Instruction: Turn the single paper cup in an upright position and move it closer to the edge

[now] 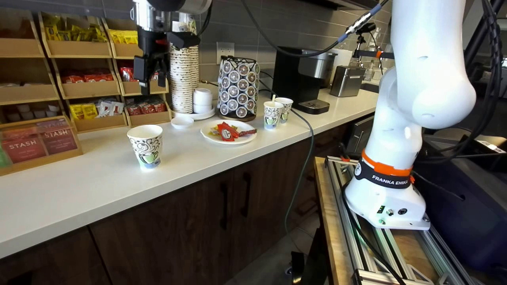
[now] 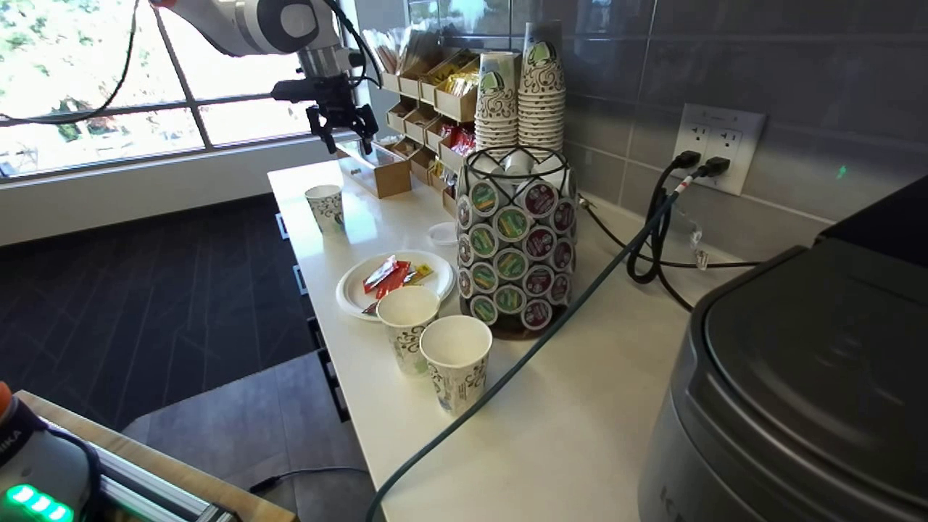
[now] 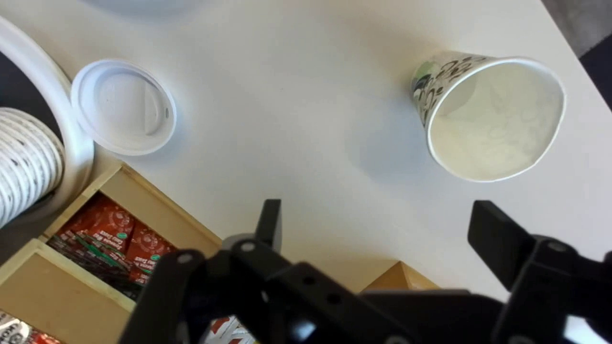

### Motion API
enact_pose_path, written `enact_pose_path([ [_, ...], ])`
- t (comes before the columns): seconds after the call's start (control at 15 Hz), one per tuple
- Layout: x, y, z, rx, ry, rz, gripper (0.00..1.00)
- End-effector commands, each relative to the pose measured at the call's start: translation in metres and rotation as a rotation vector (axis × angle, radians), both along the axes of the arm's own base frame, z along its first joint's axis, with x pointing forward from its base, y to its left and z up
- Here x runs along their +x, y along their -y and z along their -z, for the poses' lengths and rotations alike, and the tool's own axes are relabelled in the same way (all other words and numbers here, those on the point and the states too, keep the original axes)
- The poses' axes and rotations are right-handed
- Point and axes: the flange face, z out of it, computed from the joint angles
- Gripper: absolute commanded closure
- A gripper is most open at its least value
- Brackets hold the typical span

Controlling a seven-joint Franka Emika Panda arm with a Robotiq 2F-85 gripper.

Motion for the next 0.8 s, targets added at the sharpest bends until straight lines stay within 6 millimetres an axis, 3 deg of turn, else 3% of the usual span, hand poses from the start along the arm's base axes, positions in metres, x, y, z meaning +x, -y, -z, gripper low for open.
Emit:
enact_pose_path([
  [0.0,-0.054,0.032,-0.008,0.168,0.071,0.034,0.0],
  [0.27,-0.109,0.057,-0.009,0.212,0.191,-0.015,0.0],
  [0.73,-0.216,0.094,-0.04,0.28,0.484,0.08,0.0],
])
